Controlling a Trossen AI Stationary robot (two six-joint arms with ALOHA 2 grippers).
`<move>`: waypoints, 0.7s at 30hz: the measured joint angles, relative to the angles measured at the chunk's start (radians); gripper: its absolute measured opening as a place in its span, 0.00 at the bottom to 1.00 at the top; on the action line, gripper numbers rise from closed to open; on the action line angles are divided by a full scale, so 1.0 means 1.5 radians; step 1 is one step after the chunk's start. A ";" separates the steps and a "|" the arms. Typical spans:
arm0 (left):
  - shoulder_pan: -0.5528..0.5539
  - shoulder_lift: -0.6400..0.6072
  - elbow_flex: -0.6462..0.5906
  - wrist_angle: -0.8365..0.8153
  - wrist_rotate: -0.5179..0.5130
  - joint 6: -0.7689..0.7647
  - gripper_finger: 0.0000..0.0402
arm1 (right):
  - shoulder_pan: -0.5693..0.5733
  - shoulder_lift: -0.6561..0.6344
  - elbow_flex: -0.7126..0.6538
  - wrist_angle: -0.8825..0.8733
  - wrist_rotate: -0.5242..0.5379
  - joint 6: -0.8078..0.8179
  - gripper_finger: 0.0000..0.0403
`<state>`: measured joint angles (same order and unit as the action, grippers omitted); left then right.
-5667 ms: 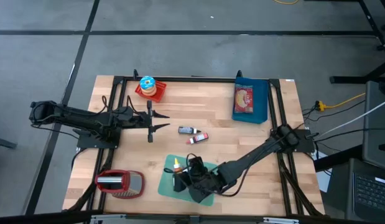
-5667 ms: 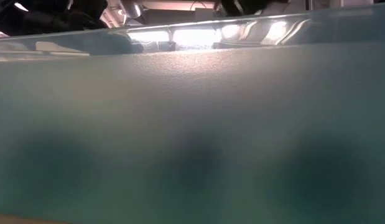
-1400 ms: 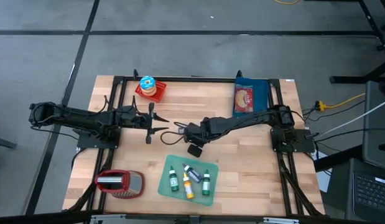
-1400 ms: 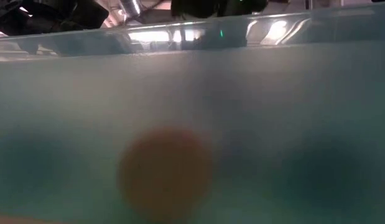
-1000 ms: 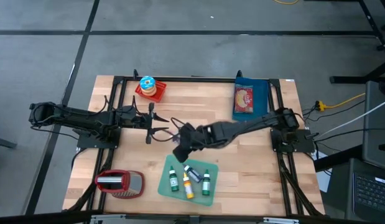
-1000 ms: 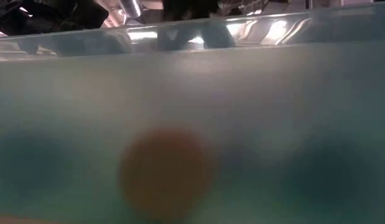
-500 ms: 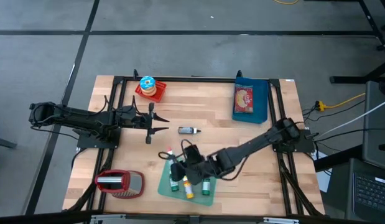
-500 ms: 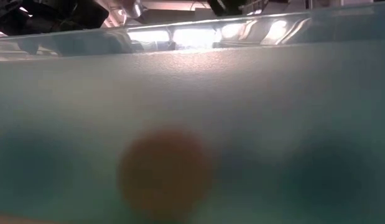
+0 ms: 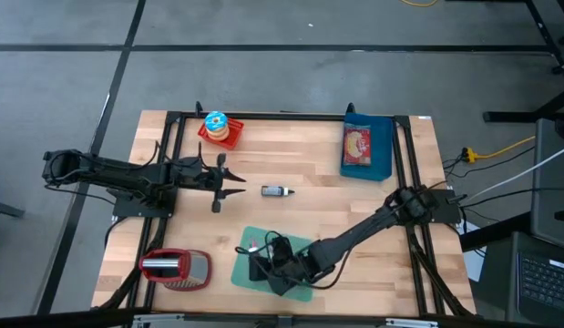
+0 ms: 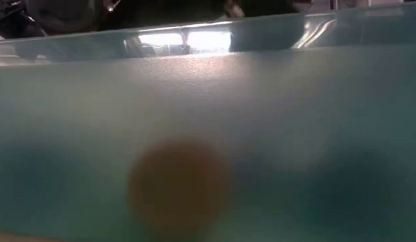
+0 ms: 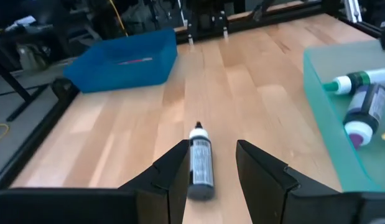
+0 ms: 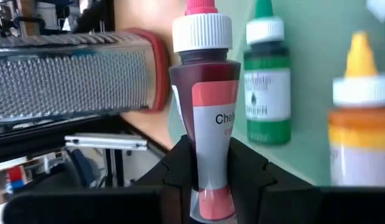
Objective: Pick & Place Food Item
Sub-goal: Put the pink food coloring bottle into the green bin, then adjust the yellow food coloring bottle on the bin
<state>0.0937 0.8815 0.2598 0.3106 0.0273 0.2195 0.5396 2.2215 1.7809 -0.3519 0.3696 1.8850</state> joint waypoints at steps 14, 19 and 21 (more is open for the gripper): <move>0.000 0.000 -0.028 0.030 0.012 -0.017 0.31 | 0.001 -0.001 0.001 -0.072 -0.050 0.030 0.33; 0.000 0.000 -0.028 0.032 0.016 -0.017 0.31 | 0.000 -0.001 0.001 -0.065 -0.045 0.041 0.49; 0.000 0.000 -0.028 0.032 0.023 -0.018 0.31 | 0.002 -0.001 0.001 -0.065 -0.031 0.048 0.53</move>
<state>0.0937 0.8818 0.2184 0.3592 0.0613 0.1932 0.5426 2.2200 1.7817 -0.4492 0.3225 1.9567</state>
